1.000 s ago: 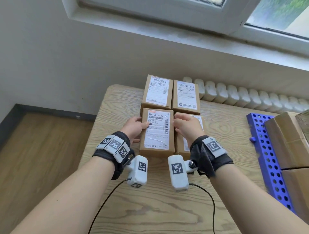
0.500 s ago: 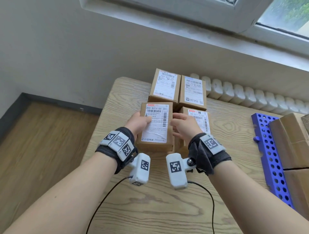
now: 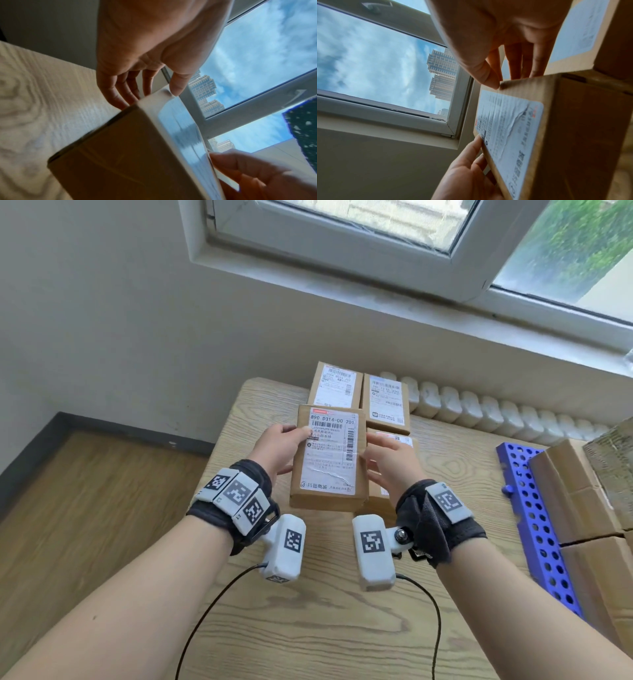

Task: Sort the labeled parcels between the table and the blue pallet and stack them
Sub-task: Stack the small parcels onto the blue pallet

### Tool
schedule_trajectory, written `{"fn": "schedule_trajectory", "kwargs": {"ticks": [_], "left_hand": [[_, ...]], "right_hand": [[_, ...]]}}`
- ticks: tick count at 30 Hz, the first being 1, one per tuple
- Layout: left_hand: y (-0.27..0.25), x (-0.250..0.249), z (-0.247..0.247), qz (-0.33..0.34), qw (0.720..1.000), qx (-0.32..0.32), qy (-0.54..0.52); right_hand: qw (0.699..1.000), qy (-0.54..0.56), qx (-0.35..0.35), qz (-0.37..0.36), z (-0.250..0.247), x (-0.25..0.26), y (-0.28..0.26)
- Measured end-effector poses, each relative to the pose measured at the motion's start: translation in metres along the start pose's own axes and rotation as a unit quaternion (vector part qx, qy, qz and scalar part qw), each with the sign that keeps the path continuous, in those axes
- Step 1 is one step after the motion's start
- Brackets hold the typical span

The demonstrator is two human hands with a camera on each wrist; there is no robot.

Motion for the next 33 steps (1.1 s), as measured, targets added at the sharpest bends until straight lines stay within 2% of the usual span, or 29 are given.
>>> {"fn": "schedule_trajectory", "kwargs": {"ticks": [7, 13, 20, 25, 33], "left_hand": [[-0.036, -0.035, 0.021, 0.068, 0.997, 0.008, -0.020], [-0.080, -0.066, 0.061, 0.134, 0.990, 0.032, -0.021], [-0.148, -0.090, 0.137, 0.186, 0.980, 0.061, -0.021], [-0.206, -0.102, 0.197, 0.231, 0.970, 0.077, -0.023], [-0.295, -0.109, 0.298, 0.261, 0.958, 0.117, -0.025]], "right_hand": [[0.996, 0.076, -0.021, -0.034, -0.044, 0.023, -0.023], [0.988, 0.120, -0.062, -0.081, -0.102, 0.038, -0.043], [0.971, 0.141, -0.138, -0.133, -0.204, 0.043, -0.069], [0.956, 0.180, -0.150, -0.176, -0.285, 0.042, -0.093], [0.931, 0.205, -0.174, -0.247, -0.416, 0.039, -0.125]]}}
Point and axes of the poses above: each hand's wrist, its own y-axis towards the middle knuckle, its own z-axis out of the palm, x = y × z, the point moved 1 cm from there along y, towards the middle knuckle, and after that the axes turned 10 degrees about -x, right-handed, at the moved point
